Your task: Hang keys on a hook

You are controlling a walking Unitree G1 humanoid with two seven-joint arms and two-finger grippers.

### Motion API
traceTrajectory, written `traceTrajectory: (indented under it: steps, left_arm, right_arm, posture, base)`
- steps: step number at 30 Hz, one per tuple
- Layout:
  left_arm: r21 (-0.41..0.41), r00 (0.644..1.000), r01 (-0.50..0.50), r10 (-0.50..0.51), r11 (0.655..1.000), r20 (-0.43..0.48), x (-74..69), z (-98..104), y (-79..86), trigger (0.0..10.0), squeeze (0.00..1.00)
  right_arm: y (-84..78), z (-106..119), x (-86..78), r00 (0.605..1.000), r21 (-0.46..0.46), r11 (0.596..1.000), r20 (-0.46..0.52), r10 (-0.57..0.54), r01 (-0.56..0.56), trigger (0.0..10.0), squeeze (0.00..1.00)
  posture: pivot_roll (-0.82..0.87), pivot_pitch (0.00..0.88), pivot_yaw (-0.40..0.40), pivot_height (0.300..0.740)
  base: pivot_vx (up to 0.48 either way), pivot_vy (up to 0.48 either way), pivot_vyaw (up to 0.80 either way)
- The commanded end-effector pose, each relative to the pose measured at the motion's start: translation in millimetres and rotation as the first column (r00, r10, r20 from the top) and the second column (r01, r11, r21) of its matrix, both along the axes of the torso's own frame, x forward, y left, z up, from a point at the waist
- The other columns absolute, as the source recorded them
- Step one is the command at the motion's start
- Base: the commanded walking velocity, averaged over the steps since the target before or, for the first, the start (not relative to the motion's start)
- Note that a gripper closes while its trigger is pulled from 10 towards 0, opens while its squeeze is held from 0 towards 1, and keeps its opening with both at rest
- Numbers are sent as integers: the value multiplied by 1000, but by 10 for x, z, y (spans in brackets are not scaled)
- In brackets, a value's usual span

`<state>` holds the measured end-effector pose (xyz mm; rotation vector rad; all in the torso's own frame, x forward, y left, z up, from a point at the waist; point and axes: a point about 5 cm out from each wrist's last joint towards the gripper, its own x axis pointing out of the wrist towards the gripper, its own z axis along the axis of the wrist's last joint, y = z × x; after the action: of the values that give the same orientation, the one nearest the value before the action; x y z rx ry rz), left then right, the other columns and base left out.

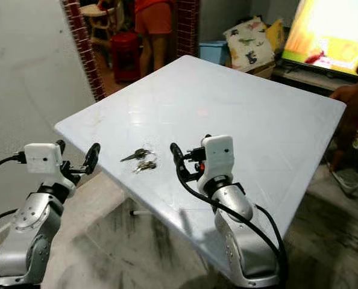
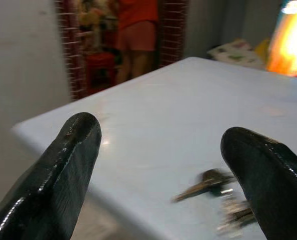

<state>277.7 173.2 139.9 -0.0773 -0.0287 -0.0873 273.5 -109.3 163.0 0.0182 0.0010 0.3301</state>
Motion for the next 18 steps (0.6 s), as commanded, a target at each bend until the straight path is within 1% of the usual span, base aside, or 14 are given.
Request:
traceTrajectory:
  steps: [1, 2, 4, 7, 11, 14, 18]
  left_arm:
    - [-3, 1000, 10, -10, 1000, 16, 9, 43, -51, 10000, 0]
    - [-4, 1000, 2, -2, 1000, 10, 6, 39, -51, 10000, 0]
    - [-4, 998, -56, 56, 998, -18, -7, 9, -28, 10000, 0]
    - [6, 994, -96, 96, 995, -44, -27, -31, -14, 10000, 0]
    - [6, 995, -91, 91, 996, -45, -53, -40, -37, 10000, 0]
    - [20, 994, -98, 99, 995, -48, -64, -38, -46, 10000, 0]
    - [15, 991, -115, 115, 993, -73, -87, -53, -34, 10000, 0]
  right_arm:
    - [-48, 9, -6, 1000, -5, 1000, 5, -13, 13, 10000, 0]
    - [-47, 7, -7, 1000, -6, 1000, 5, -12, 12, 10000, 0]
    - [-38, 2, -12, 1000, -10, 1000, 4, -9, 9, 10000, 0]
    - [-29, -5, -24, 1000, -11, 1000, 1, -6, 6, 10000, 0]
    - [-16, 1, -31, 1000, -7, 1000, 4, 6, -6, 10000, 0]
    - [-10, 9, -31, 1000, -6, 1000, 7, 10, -10, 10000, 0]
    - [-3, 3, -24, 1000, -5, 1000, 4, 13, -13, 10000, 0]
  posture:
    - [-24, 41, 41, 740]
    - [-24, 41, 41, 740]
    - [-24, 41, 41, 740]
    - [-23, 45, 43, 740]
    - [-20, 47, 42, 740]
    - [-18, 48, 41, 740]
    - [-7, 49, 40, 740]
  base:
    - [244, 0, 0]
    - [0, 0, 0]
    - [0, 0, 0]
    - [0, 0, 0]
    - [0, 0, 0]
    - [0, 0, 563]
    - [0, 0, 617]
